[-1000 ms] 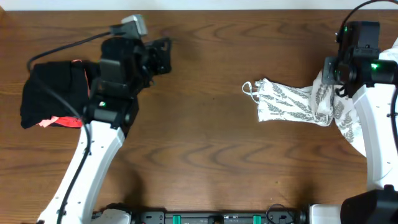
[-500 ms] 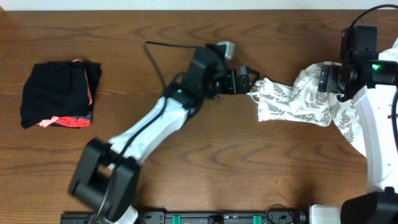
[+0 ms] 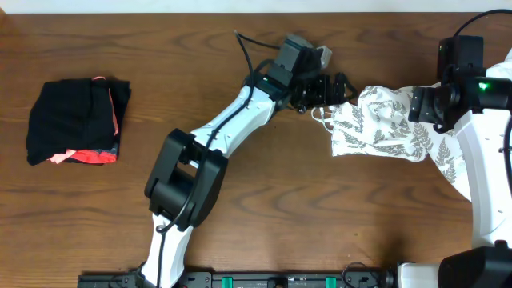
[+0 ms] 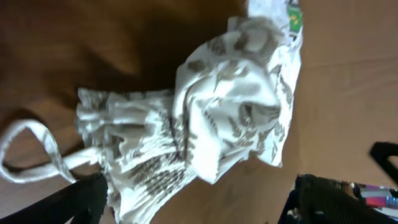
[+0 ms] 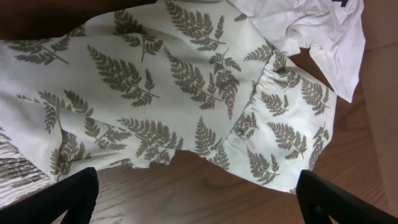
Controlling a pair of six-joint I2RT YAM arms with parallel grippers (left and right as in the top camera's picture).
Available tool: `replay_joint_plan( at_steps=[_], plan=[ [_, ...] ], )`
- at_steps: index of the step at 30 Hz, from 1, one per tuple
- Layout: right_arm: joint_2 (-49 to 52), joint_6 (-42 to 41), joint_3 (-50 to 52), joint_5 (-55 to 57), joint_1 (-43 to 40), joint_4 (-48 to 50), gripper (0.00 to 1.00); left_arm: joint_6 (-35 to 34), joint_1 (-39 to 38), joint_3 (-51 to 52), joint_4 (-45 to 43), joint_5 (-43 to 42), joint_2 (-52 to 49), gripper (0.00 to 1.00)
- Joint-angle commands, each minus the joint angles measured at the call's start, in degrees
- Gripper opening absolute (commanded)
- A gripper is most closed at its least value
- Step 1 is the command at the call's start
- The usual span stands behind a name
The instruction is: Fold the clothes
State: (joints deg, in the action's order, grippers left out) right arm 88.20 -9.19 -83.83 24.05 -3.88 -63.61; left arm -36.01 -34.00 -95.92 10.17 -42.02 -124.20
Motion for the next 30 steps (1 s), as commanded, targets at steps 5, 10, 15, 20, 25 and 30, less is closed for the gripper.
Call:
replay_joint_plan(
  at_steps=[5, 10, 15, 20, 25, 30],
  plan=[
    [-1.20, -1.51, -0.44, 0.98, 0.42, -0.09, 0.99, 2.95, -3.37, -1.14, 0.90, 0.85, -3.06, 0.98],
    [-1.20, -1.51, -0.44, 0.96, 0.42, -0.11, 0.99, 3.82, -3.74, -1.11, 1.77, 5.88, -3.96, 0.98],
    [-1.20, -1.51, -0.44, -0.13, 0.42, -0.37, 0.97, 7.02, -3.72, -1.11, 1.73, 11.65, -4.20, 0.98],
    [-1.22, -1.49, -0.44, -0.28, 0.42, -0.42, 0.96, 8.41, -3.76, -1.09, 0.63, 15.87, -4.31, 0.98],
    [-1.22, -1.51, -0.44, -0.31, 0.42, -0.42, 0.95, 8.52, -3.78, -1.05, -2.69, 15.91, -5.53, 0.98],
    [-1.20, -1.51, -0.44, -0.31, 0.42, -0.39, 0.95, 8.55, -4.39, -1.05, -4.24, 15.74, -6.91, 0.98]
  ],
)
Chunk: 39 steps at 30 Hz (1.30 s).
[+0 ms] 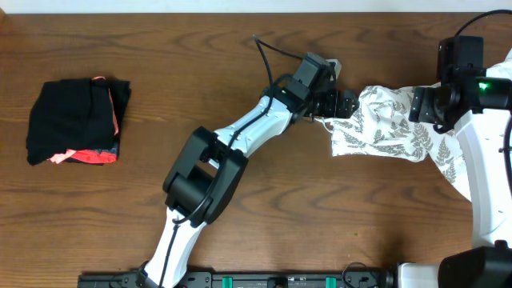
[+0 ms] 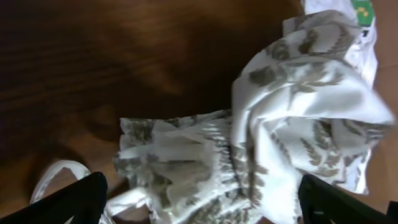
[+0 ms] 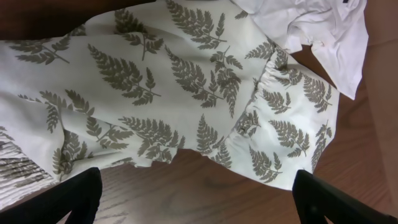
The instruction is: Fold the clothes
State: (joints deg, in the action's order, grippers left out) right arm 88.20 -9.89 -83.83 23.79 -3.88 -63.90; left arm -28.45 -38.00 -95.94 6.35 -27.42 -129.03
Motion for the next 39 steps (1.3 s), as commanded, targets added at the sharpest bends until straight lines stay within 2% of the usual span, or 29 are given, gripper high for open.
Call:
replay_joint_plan(
  at_steps=[1, 8, 10, 13, 21, 31, 34, 39],
  plan=[
    [-1.20, -0.81, -0.44, -0.04, 0.42, -0.09, 0.95, 0.98, -0.66, -1.05, -0.74, 1.14, -2.32, 0.98],
    [-1.20, -0.81, -0.44, -0.04, 0.42, -0.11, 0.95, 0.96, -1.46, -1.03, -0.83, 1.14, -4.20, 0.99],
    [-1.22, -0.79, -0.44, -0.04, 0.42, -0.02, 0.95, 0.96, -1.44, -1.03, -0.87, 1.14, -4.20, 0.92],
    [-1.20, -0.79, -0.44, -0.02, 0.42, 0.04, 0.95, 0.96, -1.40, -1.07, -0.92, 1.14, -4.17, 0.74],
    [-1.20, -0.81, -0.44, -0.02, 0.42, 0.07, 0.94, 0.98, 0.83, -1.60, -2.34, 1.07, -0.66, 0.08],
    [-1.22, -0.79, -0.44, -0.02, 0.42, 0.22, 0.94, 3.34, 9.31, -1.60, 0.44, 1.14, 12.22, 0.06],
    [-1.20, -0.79, -0.44, -0.02, 0.39, 0.24, 0.93, 6.86, 13.53, -1.60, 4.28, 1.84, 16.48, 0.06],
    [-1.20, -0.79, -0.44, -0.02, 0.31, 0.28, 0.93, 11.45, 22.38, -1.60, 13.62, 8.66, 23.58, 0.06]
  ],
)
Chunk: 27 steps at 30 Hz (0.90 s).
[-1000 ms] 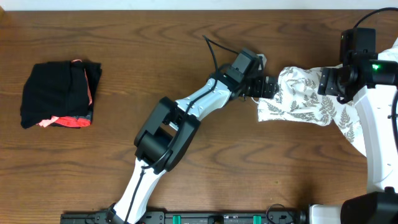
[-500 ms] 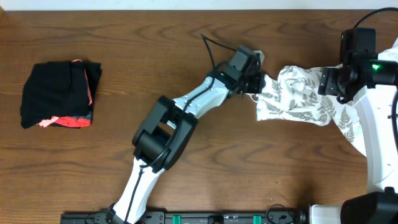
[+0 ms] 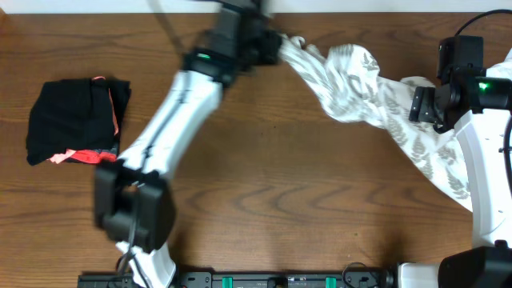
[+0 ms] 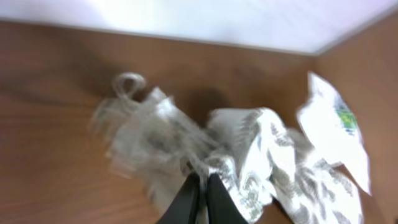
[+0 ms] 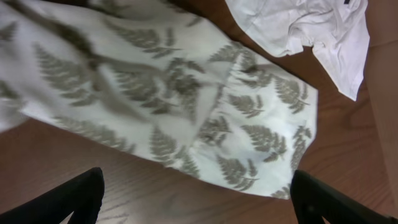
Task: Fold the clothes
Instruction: 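Pull the garment leftward with the left gripper to stretch it out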
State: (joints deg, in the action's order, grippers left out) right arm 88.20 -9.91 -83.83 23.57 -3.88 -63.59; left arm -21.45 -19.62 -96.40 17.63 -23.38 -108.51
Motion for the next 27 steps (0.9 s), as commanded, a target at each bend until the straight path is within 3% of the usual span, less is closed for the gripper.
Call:
replay_joint_plan(
  at_steps=[1, 8, 18, 22, 23, 24, 26, 27],
  plan=[
    [-1.20, -0.76, -0.44, 0.17, 0.31, -0.02, 0.93, 4.55, 5.90, -1.14, 4.72, 5.51, 4.09, 0.06],
    [-1.20, -0.76, -0.44, 0.17, 0.31, -0.11, 0.93, 2.08, 15.58, -1.01, 21.55, 18.38, 4.94, 0.06],
    [-1.20, -0.76, -0.44, -0.11, 0.31, -0.55, 0.92, 2.36, 19.93, -1.01, 26.34, 18.95, 4.90, 0.06],
    [-1.20, 0.96, -0.44, -5.84, 0.31, -0.44, 0.92, 2.36, 19.80, -1.01, 28.81, 18.93, 4.90, 0.06],
    [-1.20, 2.38, -0.42, -8.15, 0.31, -0.46, 0.92, 2.36, 19.80, -1.01, 30.08, 18.93, 4.90, 0.11],
    [-1.18, 3.69, -0.39, -10.54, 0.31, -0.50, 0.92, 2.34, 19.80, -1.01, 31.69, 18.93, 4.90, 0.32],
    [-1.18, 4.42, -0.35, -12.63, 0.31, -0.52, 0.92, 2.34, 19.82, -1.01, 34.95, 18.95, 4.90, 0.87],
    [-1.18, 4.39, -0.33, -12.68, 0.31, -0.52, 0.92, 2.34, 19.82, -1.01, 36.09, 18.95, 4.87, 0.98]
  ],
)
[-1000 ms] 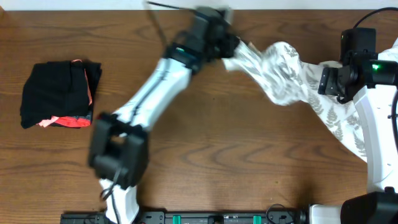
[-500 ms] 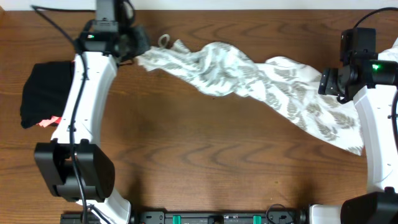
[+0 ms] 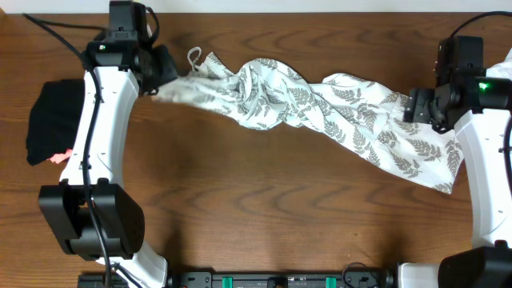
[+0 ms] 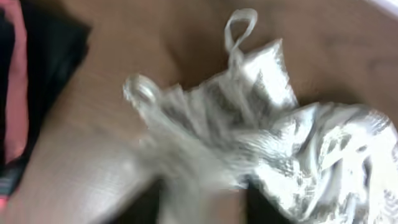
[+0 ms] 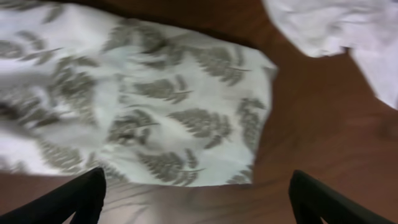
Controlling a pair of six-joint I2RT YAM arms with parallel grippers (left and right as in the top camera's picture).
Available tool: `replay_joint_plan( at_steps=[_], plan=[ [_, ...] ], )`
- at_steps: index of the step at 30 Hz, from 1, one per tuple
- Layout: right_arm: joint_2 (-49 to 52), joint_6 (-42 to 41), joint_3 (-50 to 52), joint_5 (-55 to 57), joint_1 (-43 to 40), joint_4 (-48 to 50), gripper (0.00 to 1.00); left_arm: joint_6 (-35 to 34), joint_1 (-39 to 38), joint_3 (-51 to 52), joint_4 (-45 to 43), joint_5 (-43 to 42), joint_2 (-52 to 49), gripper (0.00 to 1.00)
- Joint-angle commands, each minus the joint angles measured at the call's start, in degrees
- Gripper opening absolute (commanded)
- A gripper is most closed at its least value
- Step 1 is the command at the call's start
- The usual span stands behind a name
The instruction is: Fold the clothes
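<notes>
A white fern-print garment [image 3: 320, 108] lies stretched across the table from upper left to lower right. My left gripper [image 3: 162, 74] is at its left end, shut on the bunched fabric [image 4: 205, 143] beside the strap loops [image 4: 239, 28]; that view is blurred. My right gripper [image 3: 422, 106] hovers open over the garment's right part [image 5: 155, 118], holding nothing, its fingertips [image 5: 84, 196] wide apart at the bottom corners.
A folded black pile with a pink edge [image 3: 48, 120] sits at the left, also seen as a black and pink pile [image 4: 25, 93] close to my left gripper. A plain white garment [image 5: 348, 37] lies at the far right [image 3: 500, 76].
My left gripper, still shut on the garment's end, has moved from the top middle to the upper left. The garment is now drawn out longer across the table. The right gripper stays open.
The garment lay bunched at the right with my left gripper open beside its strap end. Then the gripper was closer over that end. Then it held the end at the top middle, the cloth trailing right. Now the cloth spans the table.
</notes>
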State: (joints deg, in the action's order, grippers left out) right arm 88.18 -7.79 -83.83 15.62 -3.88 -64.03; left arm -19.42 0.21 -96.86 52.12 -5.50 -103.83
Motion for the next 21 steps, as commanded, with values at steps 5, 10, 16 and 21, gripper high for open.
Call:
replay_joint_plan(
  at_steps=[5, 10, 16, 21],
  plan=[
    [-1.16, 2.21, -0.33, -4.72, 0.31, 0.17, 0.92, 0.31, -0.02, -0.55, 1.27, 1.05, 0.20, 0.98],
    [-1.16, 2.19, -0.33, -4.74, 0.31, 0.15, 0.92, 0.31, -1.60, -0.55, -2.43, -3.45, 0.20, 0.98],
    [-1.16, 2.03, -0.33, -5.57, 0.31, 0.37, 0.92, 10.88, -8.96, -0.04, -6.84, -4.20, -0.83, 0.99],
    [-1.16, 1.84, -0.33, -5.60, 0.31, 0.28, 0.92, 25.18, -14.88, 0.04, -7.67, 6.91, -4.42, 1.00]
  ],
)
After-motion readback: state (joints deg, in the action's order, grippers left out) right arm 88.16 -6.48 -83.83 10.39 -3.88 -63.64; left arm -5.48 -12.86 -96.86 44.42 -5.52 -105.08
